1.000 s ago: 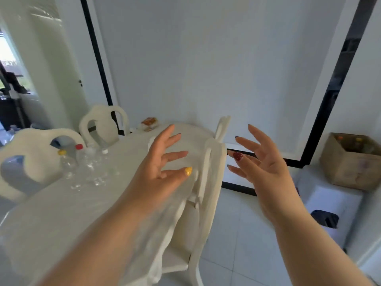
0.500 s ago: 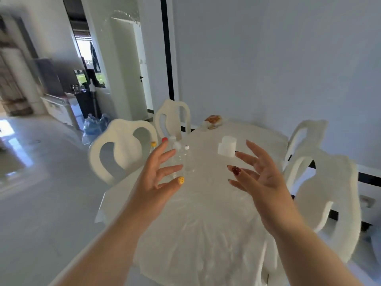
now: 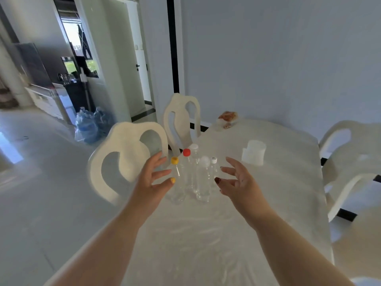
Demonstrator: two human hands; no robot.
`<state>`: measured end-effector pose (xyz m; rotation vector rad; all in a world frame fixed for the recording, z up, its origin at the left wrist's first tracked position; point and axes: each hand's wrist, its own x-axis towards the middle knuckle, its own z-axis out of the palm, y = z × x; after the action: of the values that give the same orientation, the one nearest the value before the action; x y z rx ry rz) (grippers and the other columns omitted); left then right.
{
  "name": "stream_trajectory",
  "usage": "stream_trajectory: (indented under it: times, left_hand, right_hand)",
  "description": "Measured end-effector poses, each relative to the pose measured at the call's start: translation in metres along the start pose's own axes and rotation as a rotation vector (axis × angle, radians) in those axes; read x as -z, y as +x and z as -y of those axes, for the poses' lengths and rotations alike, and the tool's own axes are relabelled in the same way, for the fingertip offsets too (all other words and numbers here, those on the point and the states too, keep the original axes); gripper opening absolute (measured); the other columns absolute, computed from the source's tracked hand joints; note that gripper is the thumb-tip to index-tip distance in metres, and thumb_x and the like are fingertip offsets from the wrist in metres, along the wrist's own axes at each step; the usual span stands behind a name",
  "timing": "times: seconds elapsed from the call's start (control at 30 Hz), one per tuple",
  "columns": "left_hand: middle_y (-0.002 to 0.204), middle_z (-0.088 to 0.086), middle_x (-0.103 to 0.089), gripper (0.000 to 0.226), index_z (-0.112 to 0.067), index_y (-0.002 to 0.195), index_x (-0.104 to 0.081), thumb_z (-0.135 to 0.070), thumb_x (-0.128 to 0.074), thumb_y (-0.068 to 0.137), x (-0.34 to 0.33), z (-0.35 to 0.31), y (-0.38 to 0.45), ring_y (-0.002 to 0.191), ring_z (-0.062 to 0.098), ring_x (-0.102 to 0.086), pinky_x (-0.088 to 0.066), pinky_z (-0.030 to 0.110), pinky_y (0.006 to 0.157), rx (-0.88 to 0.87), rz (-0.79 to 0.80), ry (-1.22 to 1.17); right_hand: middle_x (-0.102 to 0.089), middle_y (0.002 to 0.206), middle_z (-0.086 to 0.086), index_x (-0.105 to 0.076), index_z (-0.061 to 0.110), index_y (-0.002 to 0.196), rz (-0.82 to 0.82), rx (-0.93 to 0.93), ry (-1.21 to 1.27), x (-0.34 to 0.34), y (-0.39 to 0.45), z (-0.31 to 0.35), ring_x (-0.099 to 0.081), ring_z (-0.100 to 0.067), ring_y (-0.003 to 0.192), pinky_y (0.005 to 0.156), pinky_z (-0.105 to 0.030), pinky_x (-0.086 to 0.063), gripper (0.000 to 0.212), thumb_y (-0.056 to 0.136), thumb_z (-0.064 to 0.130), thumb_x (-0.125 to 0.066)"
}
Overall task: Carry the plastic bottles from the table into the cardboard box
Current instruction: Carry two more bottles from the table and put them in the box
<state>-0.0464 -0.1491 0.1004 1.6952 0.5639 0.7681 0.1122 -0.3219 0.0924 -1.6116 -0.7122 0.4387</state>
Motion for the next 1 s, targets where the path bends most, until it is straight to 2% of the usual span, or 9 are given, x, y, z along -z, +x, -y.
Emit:
stream_trajectory:
  times: [0.07,0.17,0.27,0.37,0.5,0.67,0.8,0.9,1.0]
  left_hand:
    - [0.141,-0.010,-0.050,0.065,-0.031,0.140,-0.043,0.002,-0.065,0.089,0.004,0.017,0.031,0.120,0.008,-0.059,-0.050,0.028,0.091,0.017,0.044,0.009]
    - [0.143,-0.009,-0.049,0.065,-0.025,0.143,-0.042,0.000,-0.066,0.089,0.007,0.043,0.072,0.122,0.006,-0.054,-0.047,0.019,0.086,0.036,0.113,0.053]
    - [0.143,-0.007,-0.049,0.064,-0.024,0.140,-0.045,0.000,-0.069,0.086,0.011,0.076,0.118,0.124,0.008,-0.050,-0.041,0.021,0.096,0.023,0.194,0.120]
    - [0.142,-0.006,-0.049,0.068,-0.028,0.139,-0.046,-0.003,-0.073,0.082,0.011,0.106,0.155,0.127,0.010,-0.048,-0.037,0.028,0.106,0.020,0.271,0.214]
    - [0.123,-0.014,-0.062,0.061,-0.038,0.125,-0.053,-0.014,-0.078,0.075,0.009,0.137,0.187,0.118,0.008,-0.058,-0.044,0.033,0.105,0.004,0.374,0.286]
    - [0.101,-0.020,-0.069,0.038,-0.037,0.102,-0.062,-0.013,-0.078,0.077,0.010,0.156,0.201,0.102,0.005,-0.066,-0.051,0.033,0.096,-0.017,0.428,0.290]
    - [0.103,-0.015,-0.070,0.030,-0.039,0.096,-0.061,-0.019,-0.077,0.079,0.009,0.160,0.206,0.106,0.011,-0.066,-0.050,0.035,0.098,-0.011,0.478,0.304]
    - [0.104,-0.013,-0.070,0.021,-0.030,0.099,-0.063,-0.024,-0.075,0.083,0.010,0.160,0.206,0.104,0.011,-0.064,-0.047,0.027,0.090,-0.009,0.482,0.347]
    - [0.102,-0.014,-0.071,0.016,-0.024,0.098,-0.066,-0.024,-0.074,0.084,0.010,0.159,0.203,0.101,0.011,-0.065,-0.048,0.027,0.088,-0.002,0.465,0.310]
  right_hand:
    - [-0.060,0.128,0.015,-0.044,0.069,0.112,-0.026,-0.036,-0.053,-0.016,0.028,-0.010,-0.071,-0.009,0.102,0.093,-0.046,-0.057,0.054,0.069,0.052,-0.071]
    - [-0.060,0.132,0.009,-0.044,0.050,0.135,-0.073,-0.089,-0.112,-0.036,0.060,-0.024,-0.069,-0.010,0.105,0.093,-0.042,-0.057,0.064,0.078,0.043,-0.072]
    - [-0.060,0.129,0.010,-0.044,0.038,0.140,-0.190,-0.160,-0.201,-0.058,0.091,-0.042,-0.065,-0.011,0.112,0.096,-0.036,-0.053,0.060,0.086,0.032,-0.071]
    - [-0.058,0.134,0.007,-0.041,0.033,0.142,-0.292,-0.241,-0.302,-0.076,0.117,-0.060,-0.057,-0.016,0.123,0.096,-0.030,-0.045,0.063,0.087,0.033,-0.070]
    - [-0.054,0.142,0.006,-0.038,0.027,0.146,-0.350,-0.330,-0.431,-0.095,0.142,-0.077,-0.052,-0.017,0.129,0.089,-0.027,-0.037,0.068,0.087,0.039,-0.070]
    - [-0.053,0.143,0.004,-0.037,0.031,0.148,-0.404,-0.403,-0.557,-0.111,0.161,-0.088,-0.047,-0.020,0.135,0.094,-0.027,-0.036,0.072,0.085,0.041,-0.070]
    - [-0.057,0.137,0.002,-0.045,0.025,0.142,-0.481,-0.420,-0.598,-0.115,0.174,-0.099,-0.049,-0.024,0.130,0.098,-0.035,-0.043,0.065,0.083,0.038,-0.071]
    - [-0.061,0.118,0.001,-0.056,0.016,0.125,-0.510,-0.415,-0.616,-0.116,0.174,-0.102,-0.053,-0.026,0.117,0.086,-0.033,-0.042,0.048,0.084,0.036,-0.071]
    - [-0.059,0.099,0.006,-0.055,0.022,0.107,-0.543,-0.397,-0.523,-0.119,0.155,-0.101,-0.057,-0.022,0.095,0.071,-0.031,-0.041,0.031,0.084,0.033,-0.071]
